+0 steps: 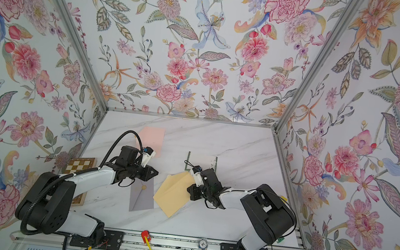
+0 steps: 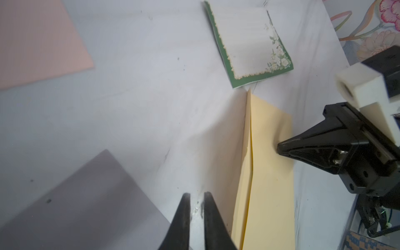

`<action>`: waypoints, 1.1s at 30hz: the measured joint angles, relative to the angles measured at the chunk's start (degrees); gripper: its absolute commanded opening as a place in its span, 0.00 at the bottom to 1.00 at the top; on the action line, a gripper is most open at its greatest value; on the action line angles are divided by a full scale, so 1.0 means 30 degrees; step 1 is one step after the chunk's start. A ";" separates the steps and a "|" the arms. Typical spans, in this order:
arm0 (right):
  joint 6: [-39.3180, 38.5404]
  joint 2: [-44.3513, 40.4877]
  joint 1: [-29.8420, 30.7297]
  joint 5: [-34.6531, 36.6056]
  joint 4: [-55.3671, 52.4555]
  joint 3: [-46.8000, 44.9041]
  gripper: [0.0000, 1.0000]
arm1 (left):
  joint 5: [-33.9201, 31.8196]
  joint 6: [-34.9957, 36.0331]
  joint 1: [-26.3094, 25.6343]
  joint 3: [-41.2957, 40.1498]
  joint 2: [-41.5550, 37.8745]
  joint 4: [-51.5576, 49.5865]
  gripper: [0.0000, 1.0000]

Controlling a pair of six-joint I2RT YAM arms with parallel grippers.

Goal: Fold the letter paper in half and place it into the envelope
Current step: Place the envelope at the center of the board, then fold the envelope flap on the envelope.

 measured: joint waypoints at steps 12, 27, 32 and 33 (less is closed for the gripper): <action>0.0430 0.0102 -0.0036 0.0000 0.0787 -0.0277 0.05 | 0.1428 -0.0896 -0.0313 -0.0903 0.0568 0.2120 0.08; 0.0576 0.0328 -0.0262 -0.0073 0.1224 -0.0284 0.06 | 0.2630 -0.2703 -0.2047 -0.1209 0.2397 0.5515 0.08; 0.0845 0.0350 -0.0270 -0.0073 0.1770 -0.0561 0.06 | 0.3344 -0.3322 -0.2382 -0.1253 0.2535 0.6586 0.09; 0.0896 0.0379 -0.0270 -0.0073 0.1858 -0.0576 0.06 | 0.3446 -0.3402 -0.2412 -0.1268 0.2535 0.6790 0.09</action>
